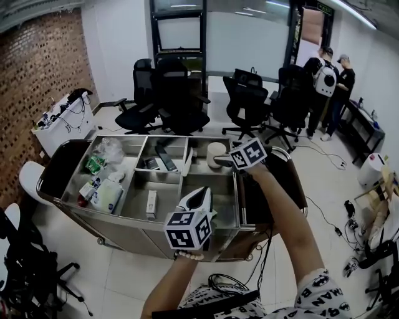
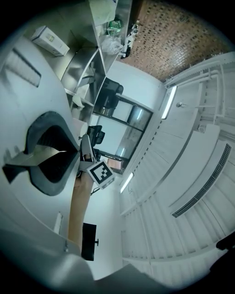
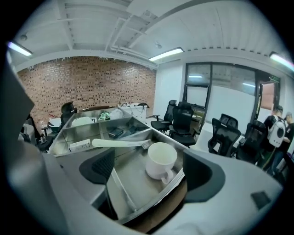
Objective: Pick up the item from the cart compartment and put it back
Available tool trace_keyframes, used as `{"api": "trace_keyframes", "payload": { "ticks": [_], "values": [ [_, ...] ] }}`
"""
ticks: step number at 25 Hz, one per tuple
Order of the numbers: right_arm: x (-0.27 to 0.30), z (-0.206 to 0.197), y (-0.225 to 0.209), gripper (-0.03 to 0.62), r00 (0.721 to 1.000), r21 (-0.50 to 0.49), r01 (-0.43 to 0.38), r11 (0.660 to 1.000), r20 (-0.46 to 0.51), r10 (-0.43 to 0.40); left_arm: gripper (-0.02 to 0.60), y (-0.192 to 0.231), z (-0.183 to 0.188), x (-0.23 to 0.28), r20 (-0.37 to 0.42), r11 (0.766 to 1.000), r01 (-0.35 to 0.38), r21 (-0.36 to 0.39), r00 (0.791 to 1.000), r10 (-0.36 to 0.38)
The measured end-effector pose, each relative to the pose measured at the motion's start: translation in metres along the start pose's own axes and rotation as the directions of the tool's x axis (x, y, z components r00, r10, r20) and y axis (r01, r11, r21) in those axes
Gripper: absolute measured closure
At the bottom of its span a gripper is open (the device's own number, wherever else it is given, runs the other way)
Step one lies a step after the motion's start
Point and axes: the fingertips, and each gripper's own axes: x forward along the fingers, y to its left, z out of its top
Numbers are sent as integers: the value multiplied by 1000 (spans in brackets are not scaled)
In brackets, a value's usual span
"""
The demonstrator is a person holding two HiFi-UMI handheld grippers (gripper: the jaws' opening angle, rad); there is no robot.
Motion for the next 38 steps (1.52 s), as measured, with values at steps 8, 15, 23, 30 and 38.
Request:
{"api": "trace_keyframes", "payload": {
  "ticks": [8,15,23,30,38],
  "values": [
    [60,-12,-24,118,995,51,-30,998,-94,35,578,11,14,18,-36,999,-35,-18,999,34],
    [90,-26,-30,86,980,48,-62,997,-184,70,578,21,8,35,-72,996,-56,-70,996,51],
    [103,-24,-30,86,964,-59,-50,997,-265,33,578,20,-11,46,-104,994,-47,-102,994,37],
    [107,-33,-31,168,948,-24,-45,999,-316,35,578,26,-17,39,-104,993,-62,-104,993,52],
    [103,-27,-32,178,970,35,-25,999,-240,32,578,28,-15,33,-92,993,-62,-97,994,53]
  ]
}}
